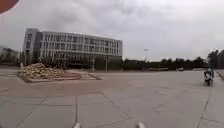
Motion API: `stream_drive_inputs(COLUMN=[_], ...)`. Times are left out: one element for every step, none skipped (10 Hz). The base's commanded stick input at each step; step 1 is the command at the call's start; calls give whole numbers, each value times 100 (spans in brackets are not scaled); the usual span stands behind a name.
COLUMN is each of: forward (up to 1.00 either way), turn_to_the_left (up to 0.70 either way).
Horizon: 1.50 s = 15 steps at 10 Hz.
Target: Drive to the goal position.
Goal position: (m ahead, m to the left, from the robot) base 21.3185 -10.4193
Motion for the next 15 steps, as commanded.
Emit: stream_drive_inputs(forward=[50, 50, 50, 50, 50, 50, 50, 50, 50, 50, 50, 50, 50, 50, 50], turn_to_the_left=[0, 0, 0, 0, 0, 0, -5, -11, -16, -22, -25, -25, -25, -25, -25])
